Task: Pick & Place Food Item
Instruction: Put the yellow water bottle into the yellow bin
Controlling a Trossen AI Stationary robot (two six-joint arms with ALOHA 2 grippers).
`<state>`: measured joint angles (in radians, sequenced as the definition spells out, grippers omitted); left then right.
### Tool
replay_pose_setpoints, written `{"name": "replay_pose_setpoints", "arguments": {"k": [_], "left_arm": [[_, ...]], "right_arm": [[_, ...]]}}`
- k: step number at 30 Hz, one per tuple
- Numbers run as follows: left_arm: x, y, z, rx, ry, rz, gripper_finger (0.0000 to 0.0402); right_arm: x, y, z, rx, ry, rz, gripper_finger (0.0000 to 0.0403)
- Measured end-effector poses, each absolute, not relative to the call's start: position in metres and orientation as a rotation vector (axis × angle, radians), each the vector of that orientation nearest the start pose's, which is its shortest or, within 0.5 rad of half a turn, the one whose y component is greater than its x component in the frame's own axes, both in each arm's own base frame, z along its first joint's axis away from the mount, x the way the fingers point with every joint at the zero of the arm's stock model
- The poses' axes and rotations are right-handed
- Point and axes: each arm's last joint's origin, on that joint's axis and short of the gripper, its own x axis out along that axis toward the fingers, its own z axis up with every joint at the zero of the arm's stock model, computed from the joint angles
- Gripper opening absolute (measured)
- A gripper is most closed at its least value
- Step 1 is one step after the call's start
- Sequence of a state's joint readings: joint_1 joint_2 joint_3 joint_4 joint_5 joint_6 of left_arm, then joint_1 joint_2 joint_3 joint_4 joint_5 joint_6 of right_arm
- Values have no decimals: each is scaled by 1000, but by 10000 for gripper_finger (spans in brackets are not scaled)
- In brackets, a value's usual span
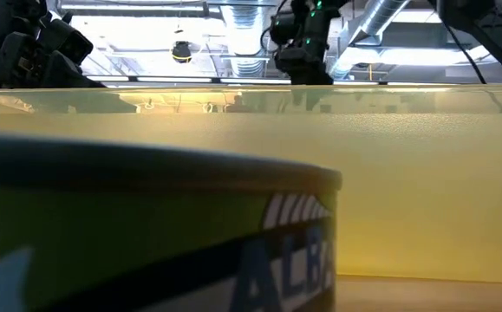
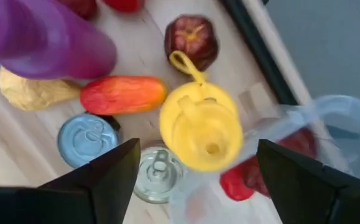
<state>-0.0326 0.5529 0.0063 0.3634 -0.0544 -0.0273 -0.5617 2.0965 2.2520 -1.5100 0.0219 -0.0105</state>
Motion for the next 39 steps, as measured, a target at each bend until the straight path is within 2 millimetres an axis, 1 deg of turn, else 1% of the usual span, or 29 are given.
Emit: {"name": "replay_pose_setpoints", "arguments": {"k": [5, 8, 14, 21, 39], "left_arm": [[131, -3, 148, -19, 183, 24, 245], [131, -3, 148, -19, 183, 24, 245], [131, -3, 148, -16, 184, 24, 245], [131, -3, 148, -16, 183, 24, 245], [131, -3, 148, -18, 184, 25, 245]], "right_arm": [[352, -223, 315, 353, 1385, -463, 310], [354, -226, 308, 355, 1409, -460, 311], [352, -228, 308, 341, 1416, -456, 309], [353, -227, 308, 331, 1410, -450, 286], [355, -225, 308, 281, 1421, -404, 286]]}}
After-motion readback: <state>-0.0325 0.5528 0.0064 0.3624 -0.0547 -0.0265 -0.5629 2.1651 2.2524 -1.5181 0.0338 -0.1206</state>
